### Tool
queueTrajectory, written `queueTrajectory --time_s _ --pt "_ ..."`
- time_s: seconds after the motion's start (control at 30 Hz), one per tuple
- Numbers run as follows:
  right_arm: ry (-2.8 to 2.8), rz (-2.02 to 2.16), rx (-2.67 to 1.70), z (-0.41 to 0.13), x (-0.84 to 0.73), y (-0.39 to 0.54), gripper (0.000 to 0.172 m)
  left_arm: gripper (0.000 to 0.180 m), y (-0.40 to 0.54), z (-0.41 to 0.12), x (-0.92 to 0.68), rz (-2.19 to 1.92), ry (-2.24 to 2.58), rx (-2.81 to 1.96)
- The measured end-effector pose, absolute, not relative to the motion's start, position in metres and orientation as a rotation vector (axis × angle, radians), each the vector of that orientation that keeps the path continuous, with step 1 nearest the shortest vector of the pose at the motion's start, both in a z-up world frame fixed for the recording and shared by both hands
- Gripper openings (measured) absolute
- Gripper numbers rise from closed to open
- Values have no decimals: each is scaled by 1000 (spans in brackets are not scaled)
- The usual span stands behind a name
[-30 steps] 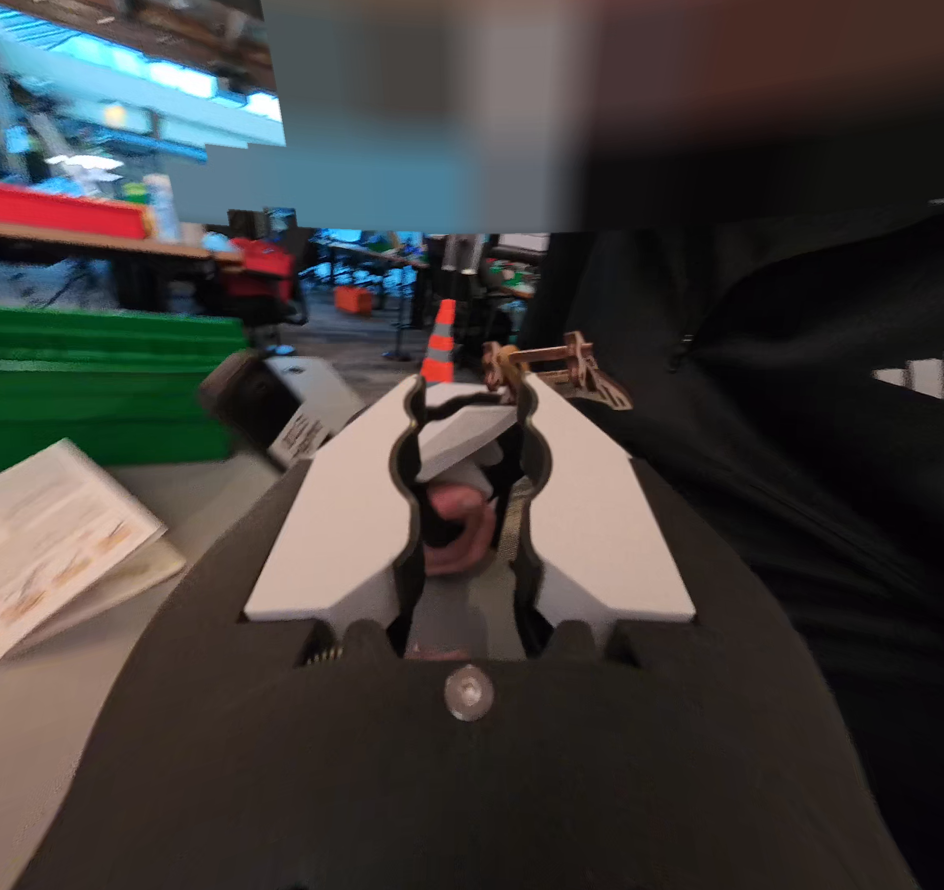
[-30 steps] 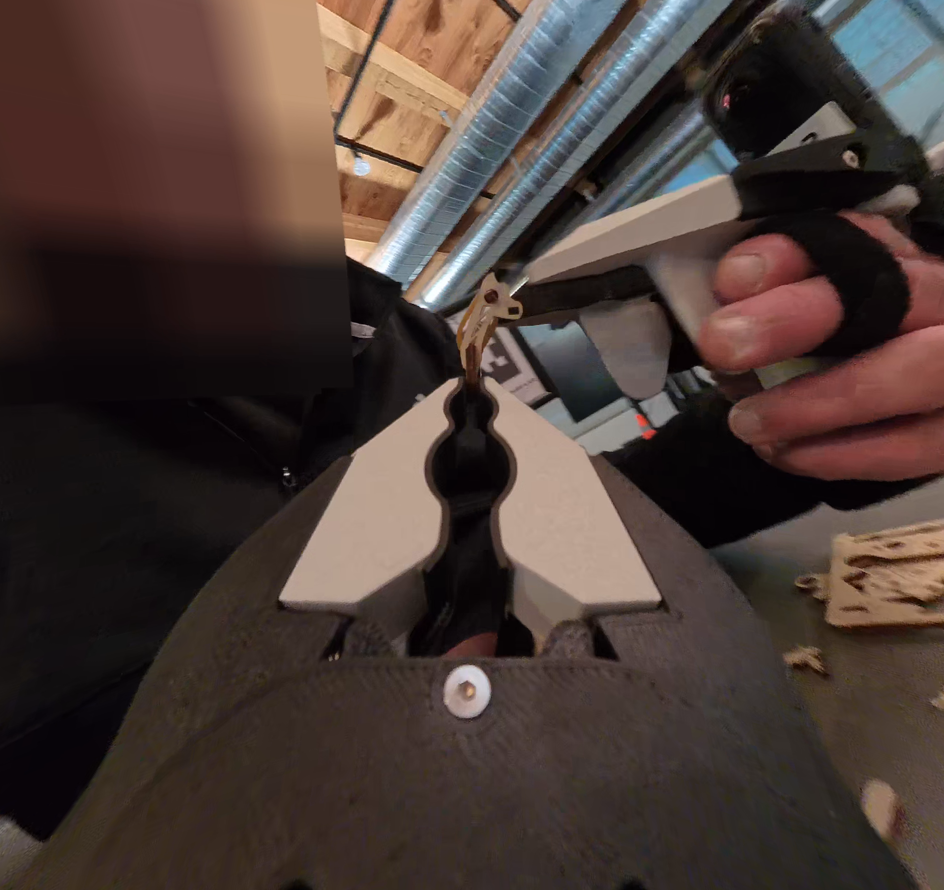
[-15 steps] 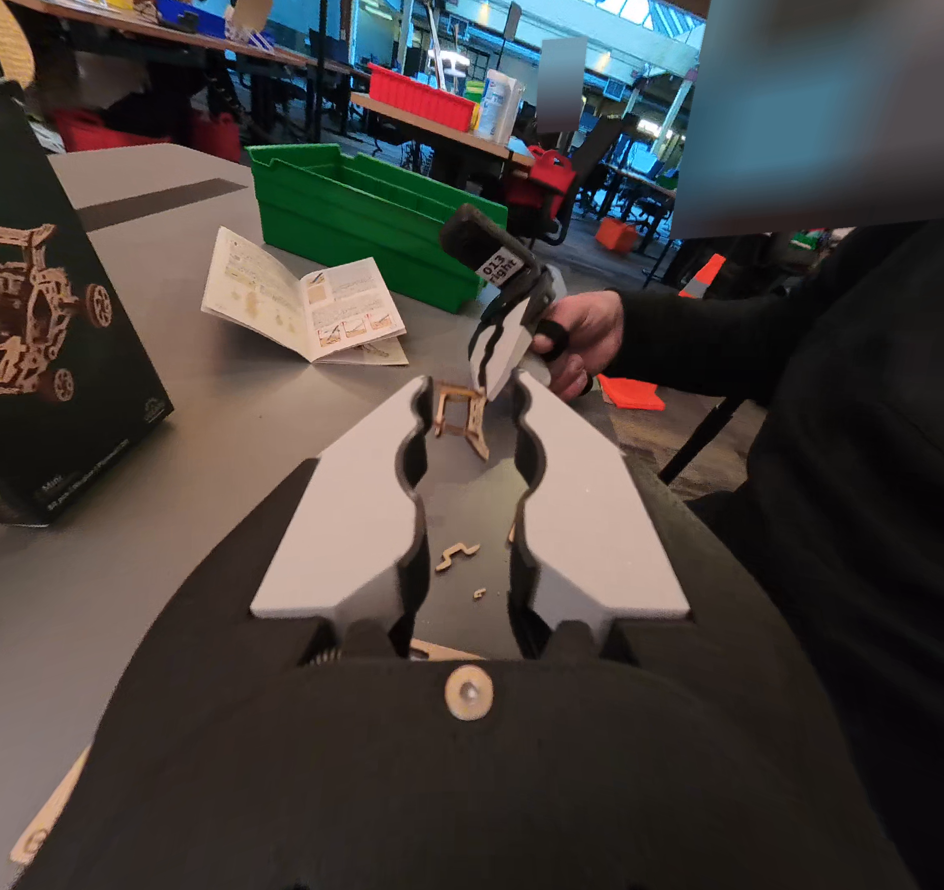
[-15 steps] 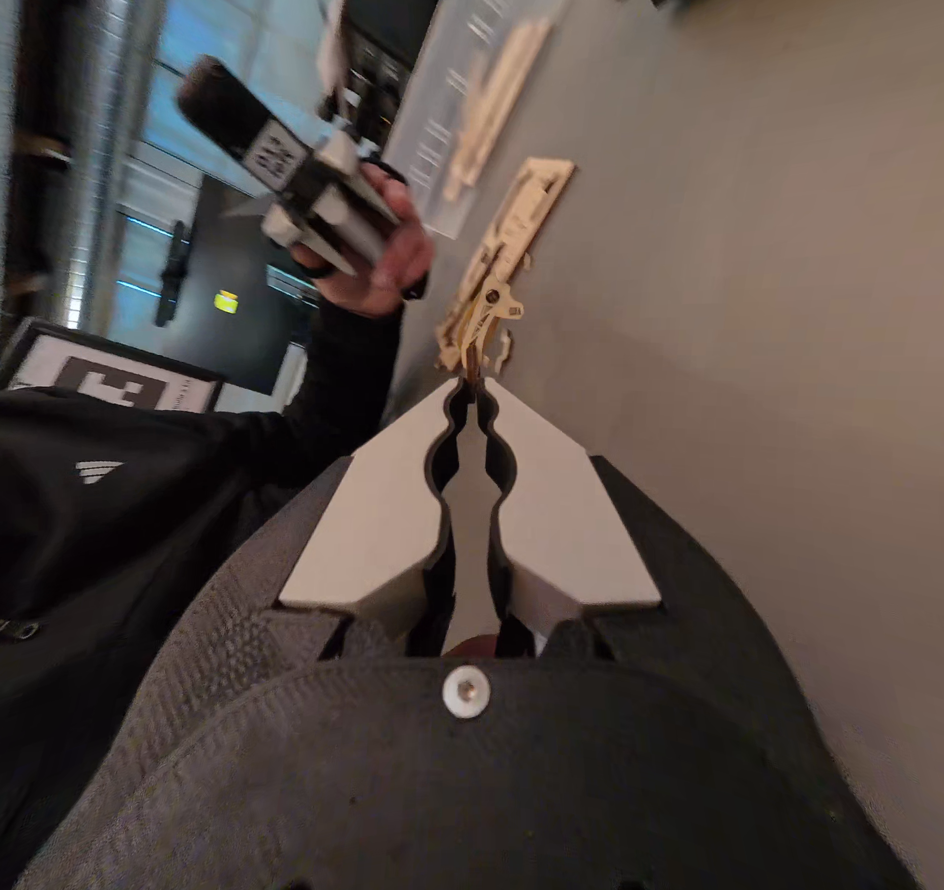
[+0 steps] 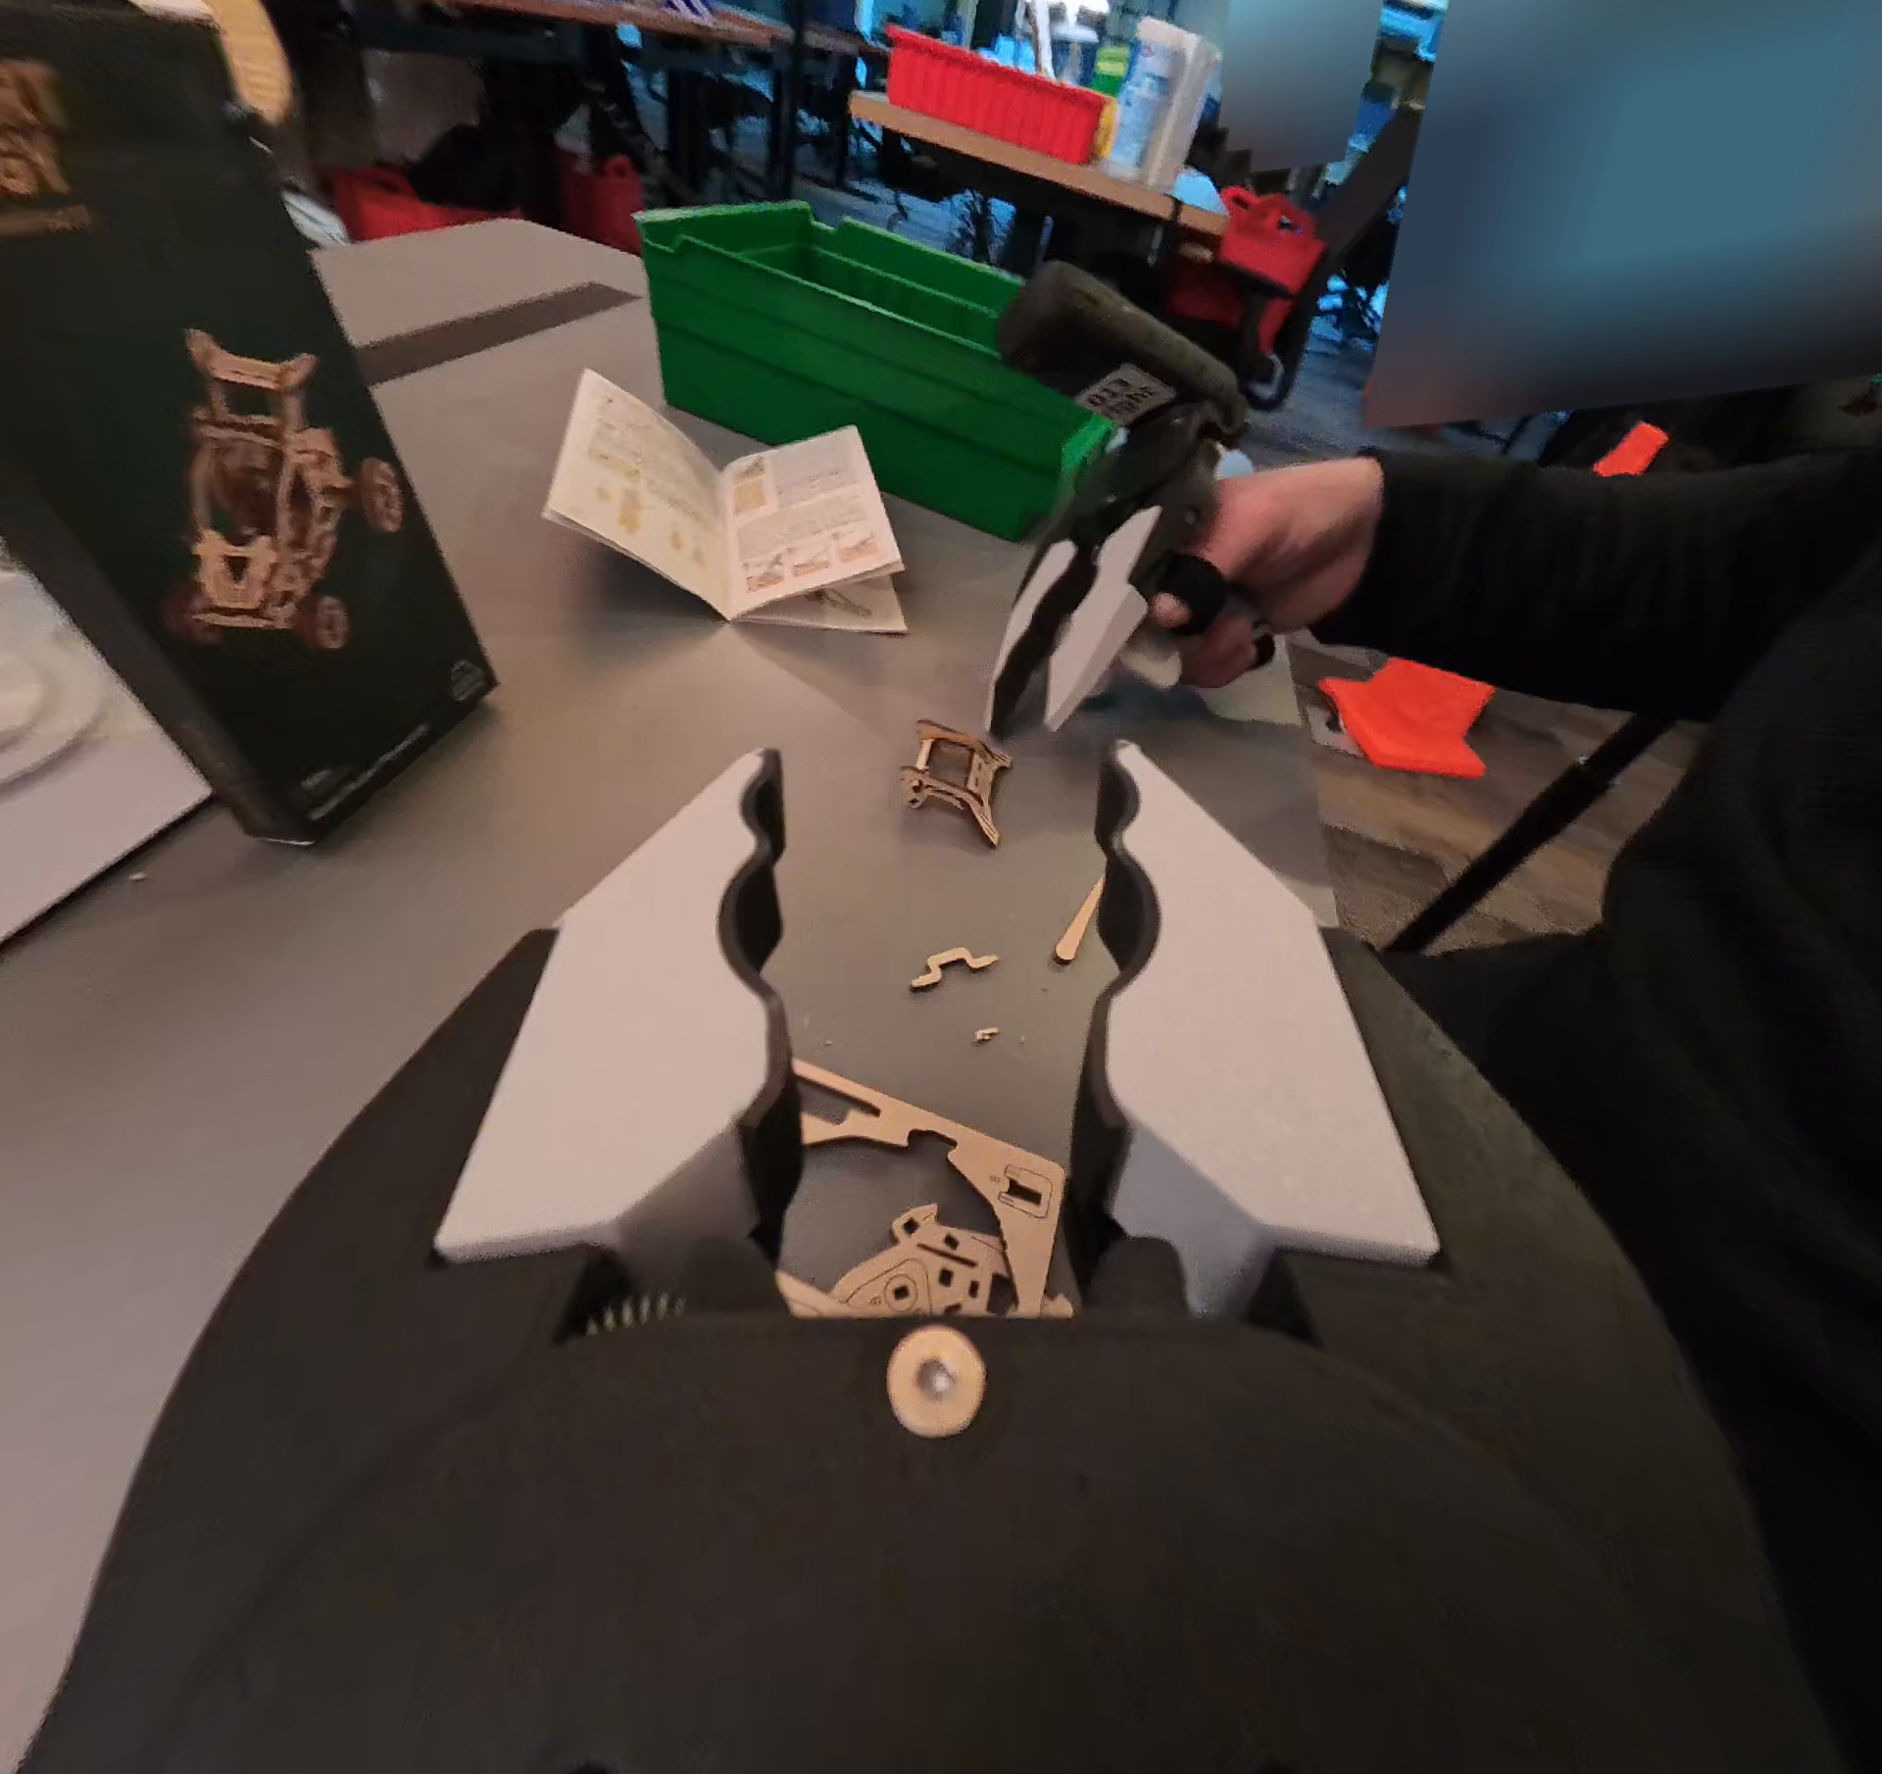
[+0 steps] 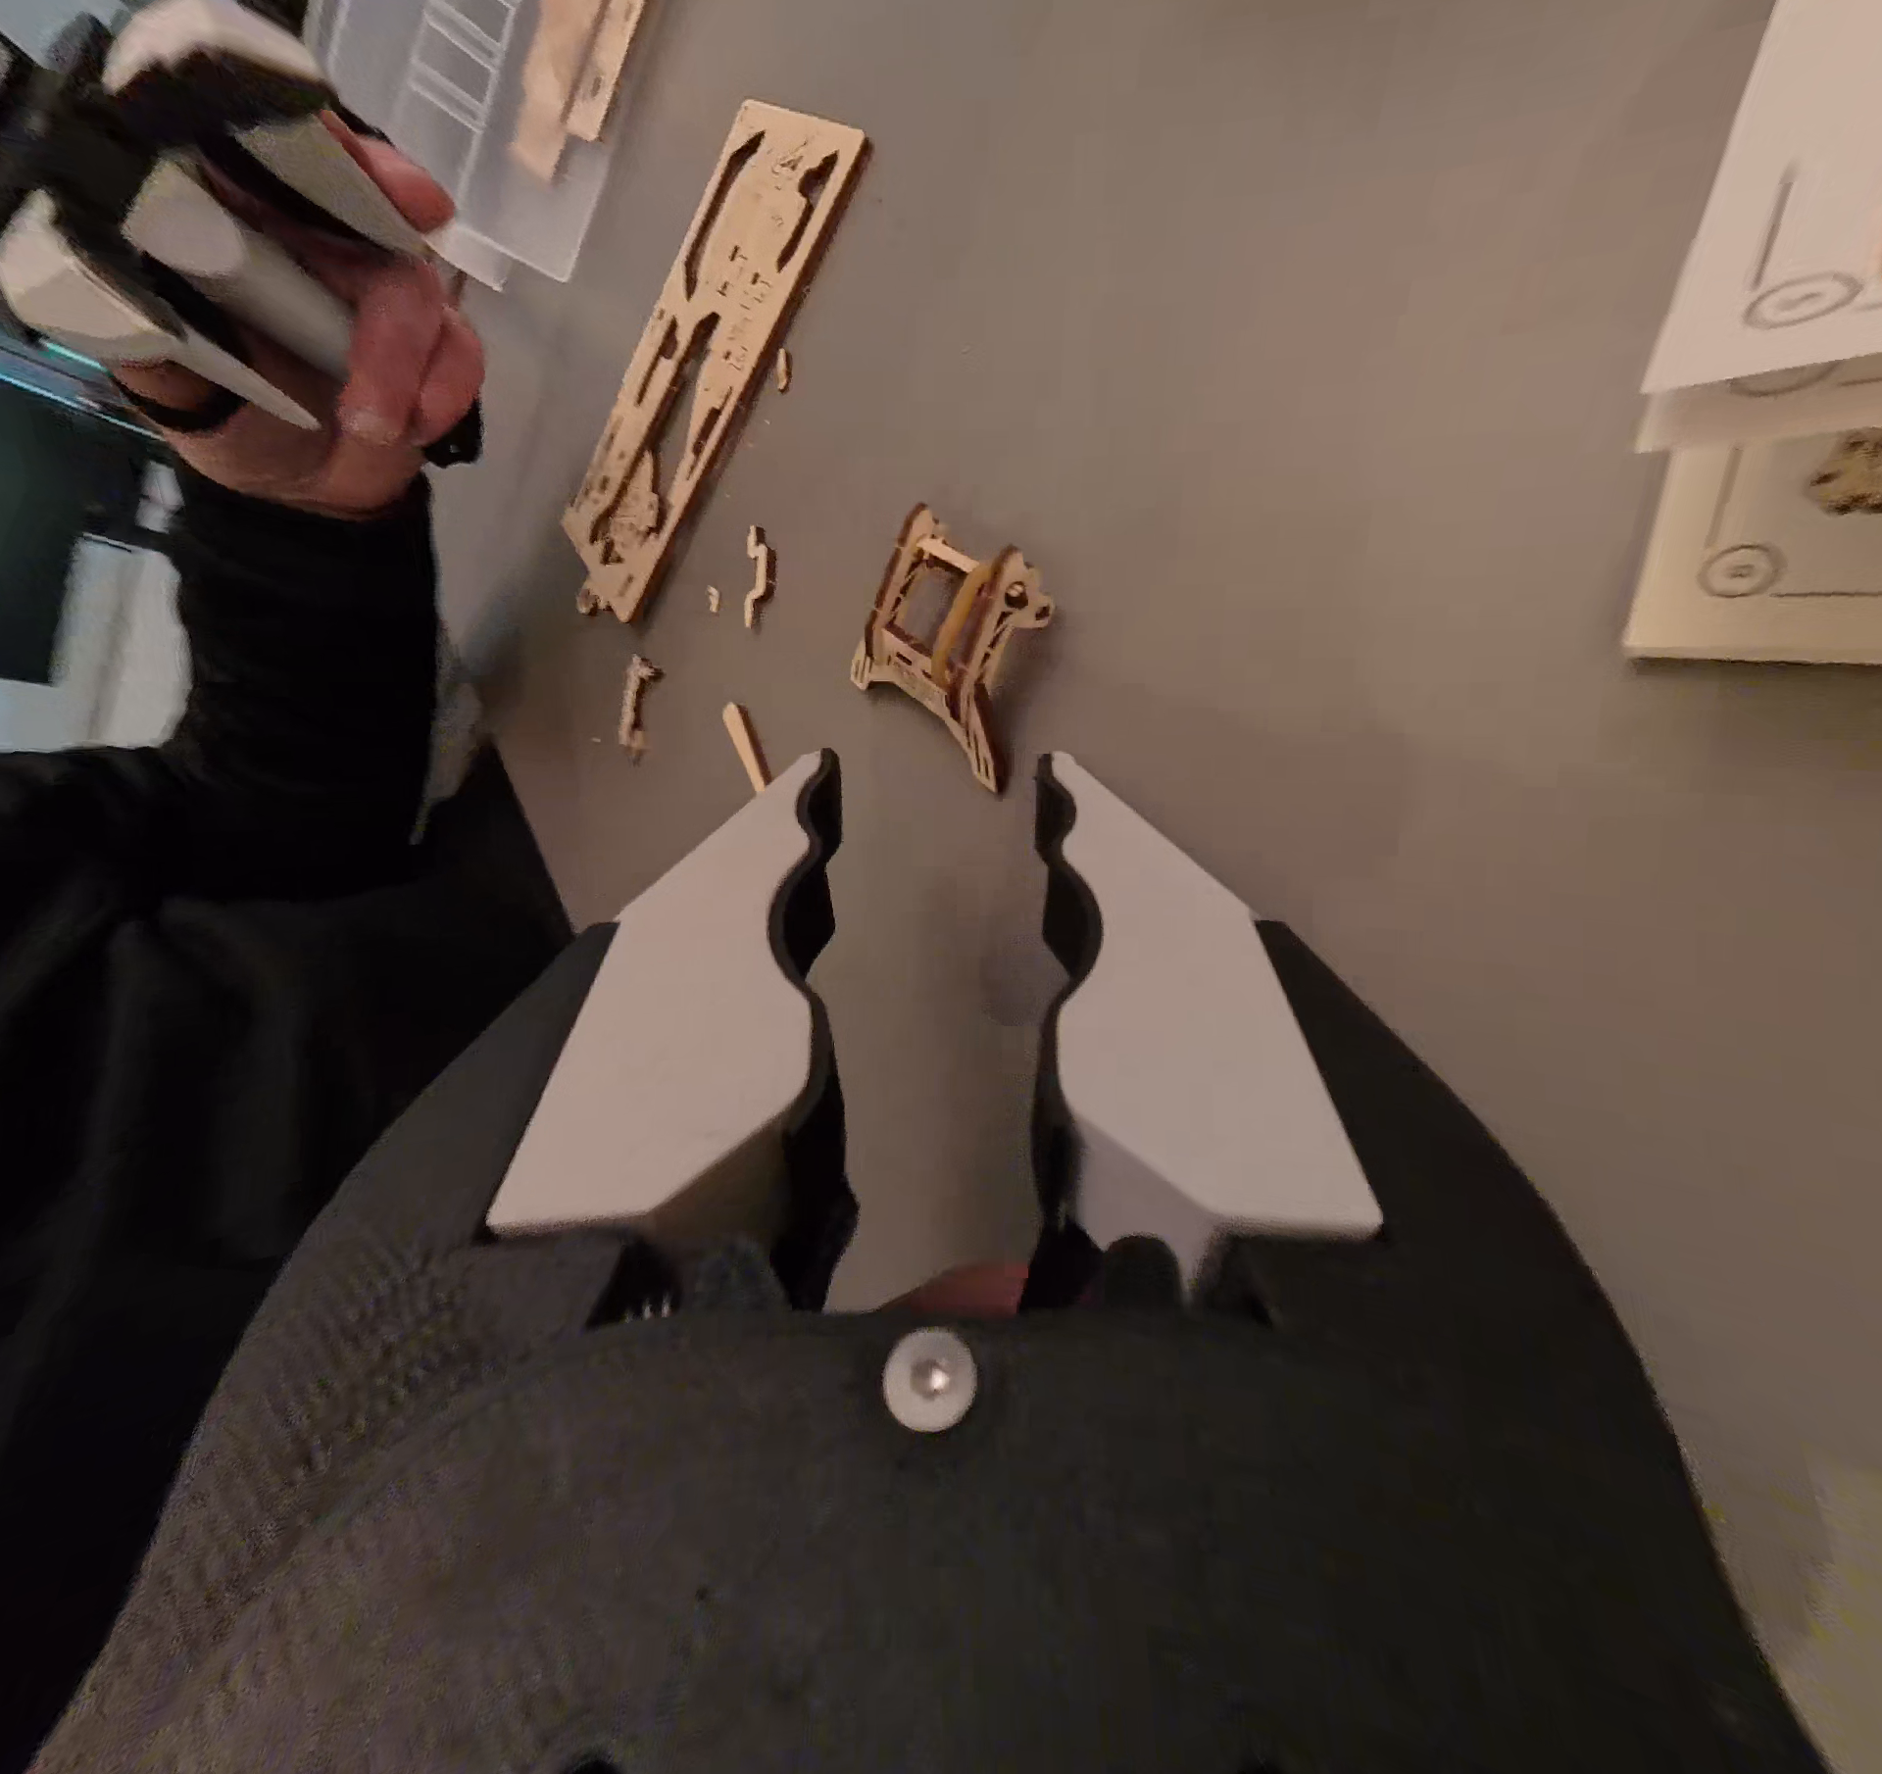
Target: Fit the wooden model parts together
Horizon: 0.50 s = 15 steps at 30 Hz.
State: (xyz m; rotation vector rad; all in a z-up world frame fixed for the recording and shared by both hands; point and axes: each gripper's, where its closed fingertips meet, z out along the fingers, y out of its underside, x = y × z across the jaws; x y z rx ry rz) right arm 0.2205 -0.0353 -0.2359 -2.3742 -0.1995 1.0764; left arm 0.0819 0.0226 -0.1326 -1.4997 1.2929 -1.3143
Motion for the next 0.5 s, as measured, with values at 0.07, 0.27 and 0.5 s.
queueTrajectory --time_s 0.07,0.27,0.5 --pt "-243 987 -2380 -232 226 -38 40 69 27 -128 73 -1318 1236 -1502" --pt "-598 772 -2253 -206 202 -47 31 65 22 -142 59 -1164 1305 -1561" --pt "-884 531 -2252 -223 137 -25 20 43 15 -180 62 -970 1477 -1615"
